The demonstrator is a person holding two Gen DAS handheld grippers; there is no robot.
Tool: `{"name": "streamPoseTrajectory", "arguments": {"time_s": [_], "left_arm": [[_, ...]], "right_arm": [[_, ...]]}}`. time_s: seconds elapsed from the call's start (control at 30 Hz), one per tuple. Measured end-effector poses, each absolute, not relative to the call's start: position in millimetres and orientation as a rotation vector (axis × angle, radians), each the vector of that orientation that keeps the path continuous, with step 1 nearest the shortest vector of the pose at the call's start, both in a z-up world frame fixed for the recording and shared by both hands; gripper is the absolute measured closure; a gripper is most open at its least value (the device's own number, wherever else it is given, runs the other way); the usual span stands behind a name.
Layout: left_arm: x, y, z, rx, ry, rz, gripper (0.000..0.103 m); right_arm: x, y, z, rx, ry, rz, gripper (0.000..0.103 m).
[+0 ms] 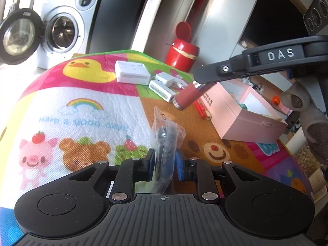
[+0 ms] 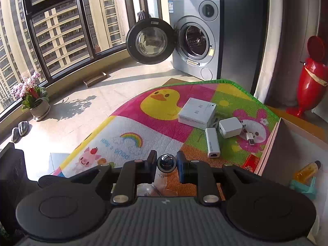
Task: Organize rigid objects
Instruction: 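Carry the bag over the pink box and open the left tool, then lower the lipstick into the pink box and open the right tool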
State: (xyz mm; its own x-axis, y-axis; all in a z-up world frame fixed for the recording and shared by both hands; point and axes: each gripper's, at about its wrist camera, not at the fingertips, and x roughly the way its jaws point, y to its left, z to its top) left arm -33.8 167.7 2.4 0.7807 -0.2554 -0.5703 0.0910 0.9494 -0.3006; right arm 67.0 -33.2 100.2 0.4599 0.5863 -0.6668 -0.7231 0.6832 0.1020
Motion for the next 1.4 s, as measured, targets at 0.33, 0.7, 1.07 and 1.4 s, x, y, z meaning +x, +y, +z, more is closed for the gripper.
{"name": "streamPoseTrajectory", "arguments": {"time_s": [0.33, 0.7, 1.07, 1.4], "left_arm": [[-15.4, 131.6, 3.8, -0.057, 0.712, -0.191, 0.079], [-47.8, 87.5, 56.3, -0.011, 0.620, -0.321, 0.079], [75.0, 19.2, 151.4, -0.116, 0.434, -0.414, 0.074], [37.5, 58.8, 68.9, -0.239, 0.546, -0.358, 0.076]], "right_arm": [[16.4, -142.9, 82.5, -0.155, 0.712, 0.664, 0.083], [-9.2, -238.1, 72.5, 0.013, 0.659, 0.546, 0.083], [-16.0, -275.8, 65.9, 0.095, 0.627, 0.480, 0.083], [4.6, -286.3, 89.2, 0.092, 0.570, 0.422, 0.083]]}}
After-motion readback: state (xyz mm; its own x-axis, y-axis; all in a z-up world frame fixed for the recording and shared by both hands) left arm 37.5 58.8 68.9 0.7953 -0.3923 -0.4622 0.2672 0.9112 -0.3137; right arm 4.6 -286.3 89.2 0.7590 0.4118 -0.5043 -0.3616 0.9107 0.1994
